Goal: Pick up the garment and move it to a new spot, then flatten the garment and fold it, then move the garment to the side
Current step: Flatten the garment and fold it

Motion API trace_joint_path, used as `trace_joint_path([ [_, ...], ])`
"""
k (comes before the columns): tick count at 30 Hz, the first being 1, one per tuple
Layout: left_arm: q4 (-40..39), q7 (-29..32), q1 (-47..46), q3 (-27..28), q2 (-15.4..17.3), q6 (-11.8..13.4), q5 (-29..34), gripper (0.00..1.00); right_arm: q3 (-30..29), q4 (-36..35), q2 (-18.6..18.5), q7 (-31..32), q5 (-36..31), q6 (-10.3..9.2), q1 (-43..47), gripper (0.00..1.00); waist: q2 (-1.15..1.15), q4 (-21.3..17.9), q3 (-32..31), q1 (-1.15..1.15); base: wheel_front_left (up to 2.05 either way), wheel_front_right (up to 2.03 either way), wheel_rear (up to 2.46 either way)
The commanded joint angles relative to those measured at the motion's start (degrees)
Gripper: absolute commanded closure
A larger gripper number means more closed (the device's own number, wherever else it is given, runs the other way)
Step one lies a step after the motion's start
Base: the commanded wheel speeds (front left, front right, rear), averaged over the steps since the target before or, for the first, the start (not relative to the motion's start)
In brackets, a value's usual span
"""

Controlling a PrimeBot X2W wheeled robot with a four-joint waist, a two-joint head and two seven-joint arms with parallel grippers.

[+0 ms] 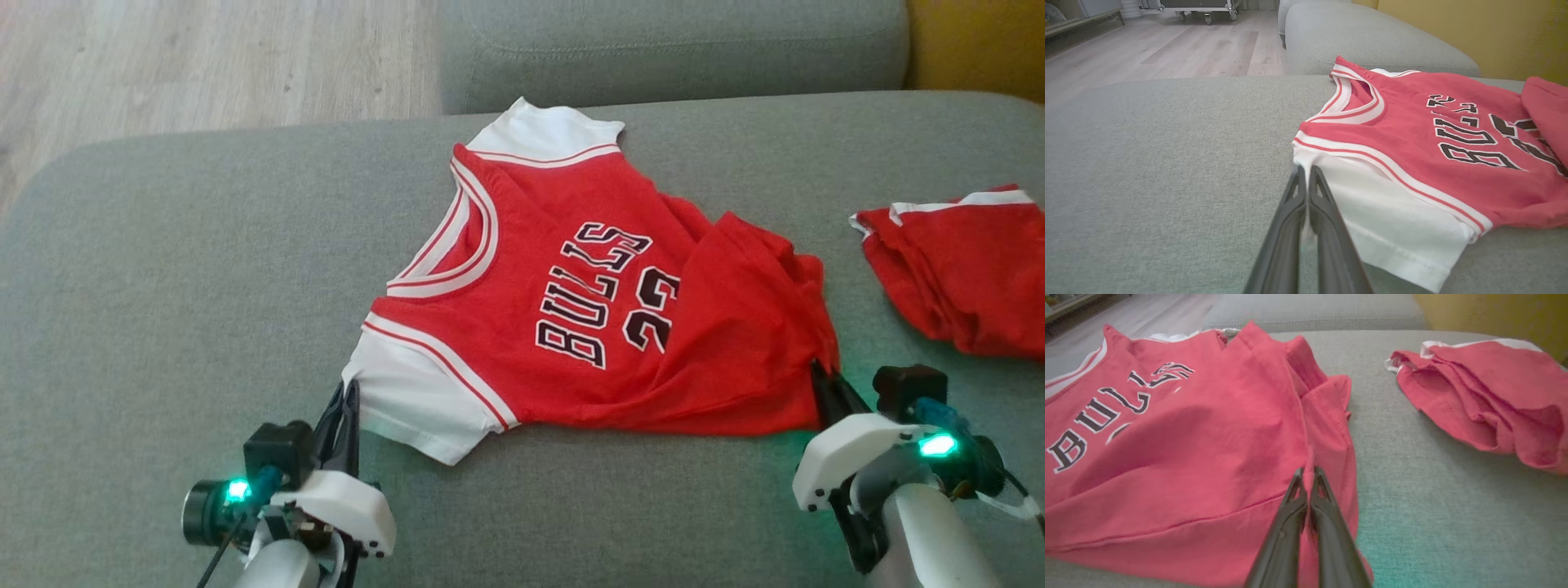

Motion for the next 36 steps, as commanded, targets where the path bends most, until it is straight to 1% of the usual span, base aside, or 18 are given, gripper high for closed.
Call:
trace_joint_path([
  [1, -1.35, -1.04, -1.94, 1.95, 1.41, 0.52, -0.33, 1.00, 1.50, -2.44, -0.30, -0.97, 0.58, -0.04, -1.57, 1.00, 0.00, -0.24, -0.52, 0.00, 0.00, 0.00, 0.00],
  [5, -1.34, -1.47, -1.25, 2.41, 1.64, 1.00, -0.84, 1.00, 2.91, -5.99, -0.30, -1.26, 2.47, -0.04, 0.66, 1.00, 0.00, -0.69, -1.98, 0.00, 0.00, 0.00, 0.00],
  [9, -1.57, -1.80, -0.38, 3.00, 1.90, 1.33, -1.61, 1.00, 5.25, -11.09, -0.31, 0.21, 5.20, -0.04, 3.42, 1.00, 0.00, -1.29, -3.40, 0.00, 0.00, 0.00, 0.00],
  [13, -2.65, -2.26, 0.18, 4.45, 2.24, 1.51, -3.15, 1.00, 8.64, -17.41, -1.26, 3.12, 10.13, -0.04, 5.58, 1.00, 0.00, -1.88, -4.48, 0.00, 0.00, 0.00, 0.00],
  [16, -4.46, -2.20, -0.15, 5.87, 2.75, 1.31, -4.65, 1.00, 9.94, -22.65, -1.65, 5.91, 15.08, -0.04, 6.36, 1.00, 0.00, -2.11, -5.12, 0.00, 0.00, 0.00, 0.00],
  [19, -6.73, -1.46, -1.47, 7.19, 3.71, 0.96, -5.86, 1.00, 10.06, -27.74, -1.81, 9.56, 20.59, -0.04, 6.44, 1.00, 0.00, -2.23, -5.66, 0.00, 0.00, 0.00, 0.00],
  [21, -8.64, -0.61, -3.02, 8.10, 4.41, 0.68, -6.69, 1.00, 8.81, -31.08, -1.74, 11.49, 24.11, -0.04, 5.78, 1.00, 0.00, -2.23, -6.04, 0.00, 0.00, 0.00, 0.00],
  [25, -12.72, 2.00, -7.96, 9.59, 6.58, 0.13, -7.51, 1.00, 6.75, -36.63, -1.68, 14.37, 28.33, -0.04, 2.01, 1.00, 0.00, -2.42, -6.67, 0.00, 0.00, 0.00, 0.00],
  [27, -14.57, 3.46, -11.46, 10.83, 7.50, -0.01, -8.36, 1.00, 6.44, -38.41, -1.60, 15.56, 30.45, -0.04, -1.12, 1.00, 0.00, -2.49, -7.03, 0.00, 0.00, 0.00, 0.00],
  [29, -16.04, 4.96, -15.63, 11.74, 8.32, -0.22, -8.94, 1.00, 6.29, -39.68, -1.33, 16.25, 33.90, -0.04, -5.13, 1.00, 0.00, -2.56, -7.45, 0.00, 0.00, 0.00, 0.00],
  [32, -17.28, 6.53, -22.17, 13.18, 8.85, -0.16, -9.90, 1.00, 5.32, -40.04, -0.80, 15.74, 40.55, -0.04, -12.09, 1.00, 0.00, -2.81, -8.25, 0.00, 0.00, 0.00, 0.00],
  [36, -18.15, 6.13, -29.94, 14.76, 9.04, 0.73, -9.84, 1.00, 3.63, -37.90, -0.56, 12.96, 42.53, -0.04, -20.39, 1.00, 0.00, -2.85, -9.16, 0.00, 0.00, 0.00, 0.00],
])
